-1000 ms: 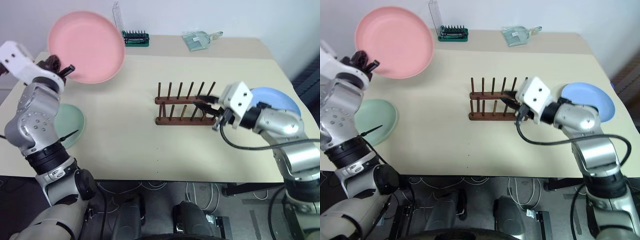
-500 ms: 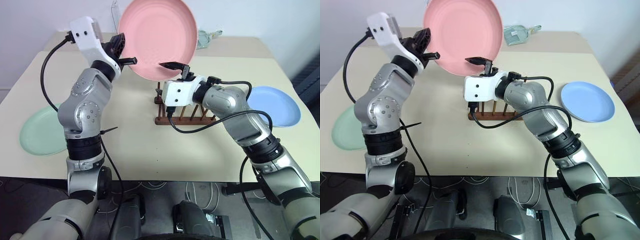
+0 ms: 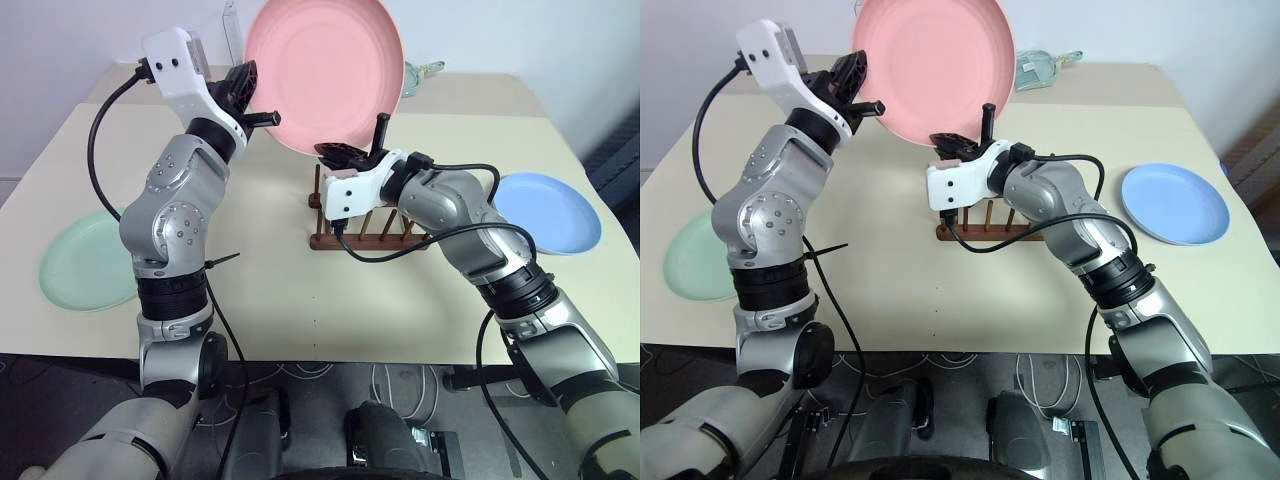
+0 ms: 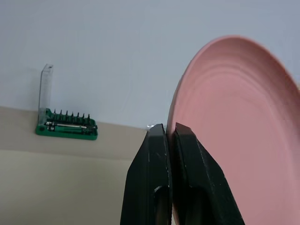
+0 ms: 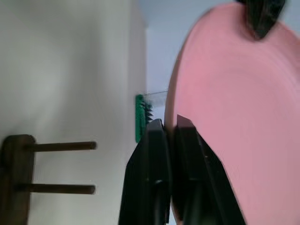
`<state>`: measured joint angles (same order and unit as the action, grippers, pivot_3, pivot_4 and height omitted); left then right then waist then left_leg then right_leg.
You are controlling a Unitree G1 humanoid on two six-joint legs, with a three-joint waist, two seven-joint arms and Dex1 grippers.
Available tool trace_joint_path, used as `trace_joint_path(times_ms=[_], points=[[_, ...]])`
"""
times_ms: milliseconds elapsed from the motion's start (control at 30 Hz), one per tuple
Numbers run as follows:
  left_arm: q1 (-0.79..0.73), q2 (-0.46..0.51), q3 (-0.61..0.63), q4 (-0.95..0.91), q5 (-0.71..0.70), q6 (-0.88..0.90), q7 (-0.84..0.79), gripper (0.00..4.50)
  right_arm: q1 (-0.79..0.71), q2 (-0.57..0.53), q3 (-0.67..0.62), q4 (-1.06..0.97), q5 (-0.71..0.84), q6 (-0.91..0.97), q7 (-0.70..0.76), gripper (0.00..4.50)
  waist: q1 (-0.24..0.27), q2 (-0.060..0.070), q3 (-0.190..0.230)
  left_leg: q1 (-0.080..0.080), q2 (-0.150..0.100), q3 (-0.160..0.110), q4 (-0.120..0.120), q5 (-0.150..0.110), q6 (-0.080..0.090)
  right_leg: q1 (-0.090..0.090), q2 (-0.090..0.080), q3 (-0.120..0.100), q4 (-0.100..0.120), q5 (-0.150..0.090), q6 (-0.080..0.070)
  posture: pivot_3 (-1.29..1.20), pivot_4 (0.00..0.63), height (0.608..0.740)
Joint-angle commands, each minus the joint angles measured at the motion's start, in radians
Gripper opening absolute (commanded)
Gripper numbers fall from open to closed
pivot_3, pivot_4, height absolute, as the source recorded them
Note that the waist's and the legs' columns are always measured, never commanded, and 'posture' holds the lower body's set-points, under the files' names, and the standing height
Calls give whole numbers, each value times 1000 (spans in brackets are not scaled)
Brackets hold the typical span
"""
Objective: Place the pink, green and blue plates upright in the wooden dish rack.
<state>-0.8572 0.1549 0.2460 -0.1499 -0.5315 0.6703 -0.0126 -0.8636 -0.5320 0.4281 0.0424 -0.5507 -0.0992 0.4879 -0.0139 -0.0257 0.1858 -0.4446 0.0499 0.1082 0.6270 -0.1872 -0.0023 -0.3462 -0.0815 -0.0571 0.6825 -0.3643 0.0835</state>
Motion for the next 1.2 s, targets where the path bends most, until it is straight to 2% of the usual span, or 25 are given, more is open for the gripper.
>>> trace_joint_path(times_ms=[33, 267, 367, 467, 567, 733, 967, 1100, 1200], points=[[-20, -28, 40, -55, -66, -36, -8, 978, 10, 1, -28, -20, -23, -7, -10, 0, 1, 0, 0, 0, 0, 0, 0, 0, 0, 0, 0, 0, 0, 0, 0, 0, 150, 732], [-52, -61, 139, -54, -142, -120, 43, 4418, 15, -19, -62, -15, -65, -20, -43, 0, -2, 0, 0, 0, 0, 0, 0, 0, 0, 0, 0, 0, 0, 0, 0, 0, 150, 732], [-57, -35, 166, -42, -165, -148, 24, 4418, 26, -42, -103, -13, -56, -20, -56, 0, 0, 0, 0, 0, 1, 0, 0, 0, 0, 0, 0, 0, 0, 0, 0, 0, 150, 732], [-30, 34, 130, -35, -107, -177, -31, 4418, 55, -53, -192, -36, 23, 7, -55, 0, 1, 0, 0, 0, 0, 0, 0, 0, 0, 0, 0, 0, 0, 0, 0, 0, 150, 732], [40, 142, 63, 14, -16, -193, -121, 4418, 97, -41, -332, -117, 209, 89, 10, 0, 2, 0, 0, 0, 0, 0, 0, 0, 0, 1, 2, 0, 0, 0, 0, 0, 150, 732], [199, 296, -59, 44, 59, -250, -374, 4418, 192, -18, -504, -334, 553, 336, 146, 0, -1, 0, 0, 0, 0, 0, -1, 0, 0, 0, 2, 0, 0, 0, 0, 0, 150, 732], [407, 397, -172, -6, 48, -282, -687, 4418, 287, 31, -652, -573, 1026, 691, 187, 0, -3, 1, 1, 0, 0, 0, -5, 0, 0, -1, 0, 1, 0, 0, 0, 0, 150, 732], [481, 423, -217, -15, 59, -315, -799, 4418, 329, 49, -733, -594, 1228, 812, 153, 0, -1, 1, 1, 0, 0, 0, -5, 0, 0, -2, -1, 1, 0, 0, -1, 0, 150, 732], [525, 437, -246, -17, 75, -341, -860, 4418, 345, 57, -783, -557, 1306, 854, 98, 0, -1, 1, 1, 0, 0, 0, -5, -3, 4, -2, -2, 1, 0, 0, -1, 0, 150, 732]])
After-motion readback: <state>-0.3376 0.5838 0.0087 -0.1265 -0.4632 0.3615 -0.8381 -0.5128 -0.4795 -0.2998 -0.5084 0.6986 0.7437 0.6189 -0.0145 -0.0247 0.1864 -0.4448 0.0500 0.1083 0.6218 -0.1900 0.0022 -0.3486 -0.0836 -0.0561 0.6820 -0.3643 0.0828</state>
